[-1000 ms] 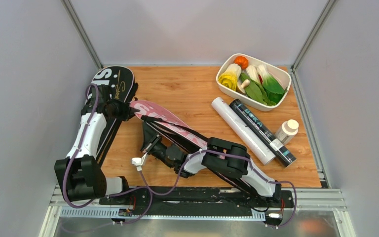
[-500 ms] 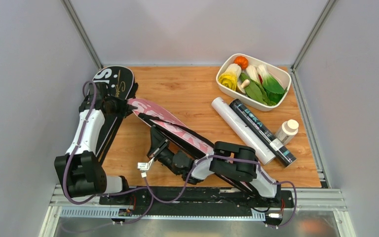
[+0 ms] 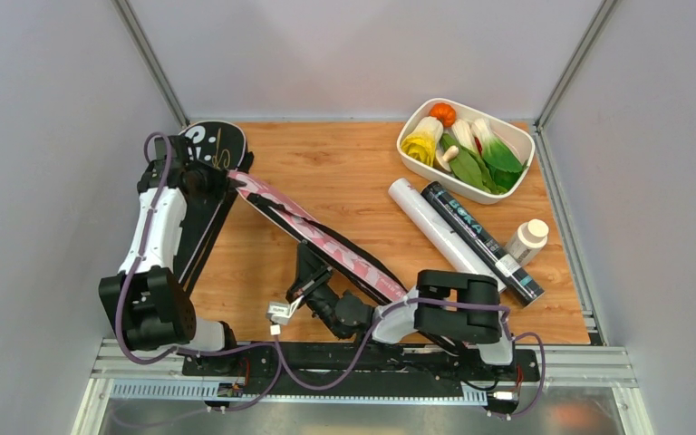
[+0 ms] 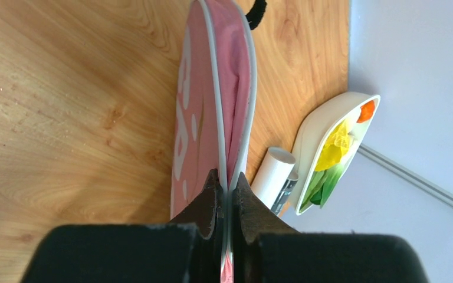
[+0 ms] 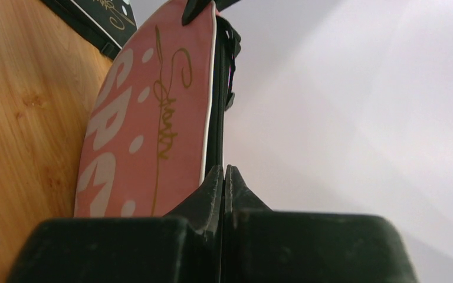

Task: Pack up the badminton gear
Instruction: Zip the racket bag at the center of the board.

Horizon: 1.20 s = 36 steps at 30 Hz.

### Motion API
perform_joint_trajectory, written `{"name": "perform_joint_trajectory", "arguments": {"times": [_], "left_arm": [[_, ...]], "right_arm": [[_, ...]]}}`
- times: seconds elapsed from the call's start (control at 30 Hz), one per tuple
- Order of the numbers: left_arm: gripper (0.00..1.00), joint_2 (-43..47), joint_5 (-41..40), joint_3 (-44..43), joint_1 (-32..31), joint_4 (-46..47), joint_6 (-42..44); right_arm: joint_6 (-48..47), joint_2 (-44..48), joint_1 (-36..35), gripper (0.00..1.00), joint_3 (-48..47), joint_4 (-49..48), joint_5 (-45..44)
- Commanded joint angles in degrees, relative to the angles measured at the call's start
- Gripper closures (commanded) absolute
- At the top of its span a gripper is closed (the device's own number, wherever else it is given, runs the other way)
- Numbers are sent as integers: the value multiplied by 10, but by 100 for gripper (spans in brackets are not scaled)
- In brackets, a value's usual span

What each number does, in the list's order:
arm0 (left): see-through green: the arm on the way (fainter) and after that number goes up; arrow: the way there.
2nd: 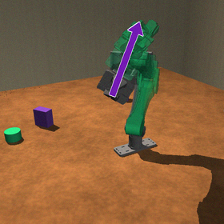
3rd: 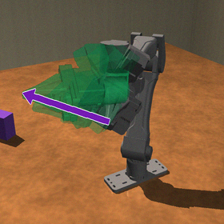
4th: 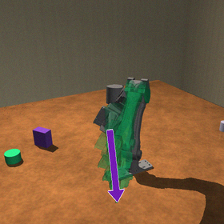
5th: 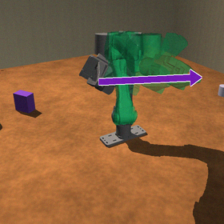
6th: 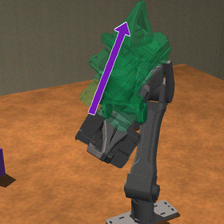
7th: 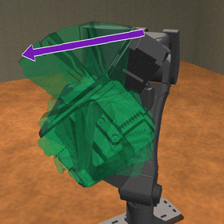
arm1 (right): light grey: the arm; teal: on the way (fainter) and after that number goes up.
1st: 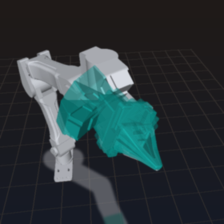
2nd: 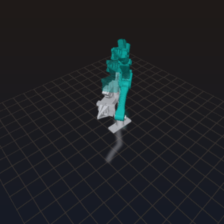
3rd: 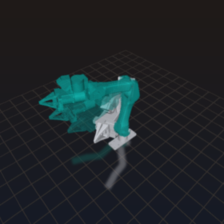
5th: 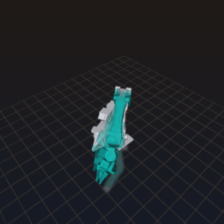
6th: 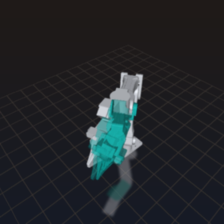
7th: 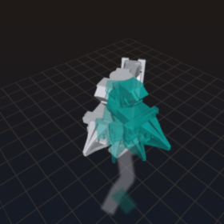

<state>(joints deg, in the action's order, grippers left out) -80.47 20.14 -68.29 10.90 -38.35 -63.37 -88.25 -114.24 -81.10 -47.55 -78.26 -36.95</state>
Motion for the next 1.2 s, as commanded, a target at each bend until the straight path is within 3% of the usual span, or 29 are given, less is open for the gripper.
{"name": "perform_joint_trajectory", "arguments": {"times": [0.0,0.33,0.7,0.77,0.83,0.87,0.93,0.97,1.17], "left_arm": [[100,-2,-29,-63,17,38,23],[100,-19,-88,-131,23,9,38],[100,-54,-131,-222,34,-27,55],[100,-56,-146,-232,36,-34,59],[100,-58,-165,-244,40,-50,63],[100,-59,-182,-246,41,-57,65],[100,-57,-197,-249,43,-66,67],[100,-58,-199,-250,46,-67,69],[100,-68,-226,-270,58,-71,68]], "right_arm": [[43,45,-37,100,42,-75,-82],[150,113,-115,100,165,-142,-289],[292,243,-166,100,243,-93,-495],[400,285,-167,100,243,26,-521],[596,343,-169,100,231,260,-530],[787,378,-171,100,205,499,-519],[1277,429,-157,100,111,1016,-453],[1391,447,-145,100,94,1124,-434],[1420,518,-143,100,124,1157,-427]]}}
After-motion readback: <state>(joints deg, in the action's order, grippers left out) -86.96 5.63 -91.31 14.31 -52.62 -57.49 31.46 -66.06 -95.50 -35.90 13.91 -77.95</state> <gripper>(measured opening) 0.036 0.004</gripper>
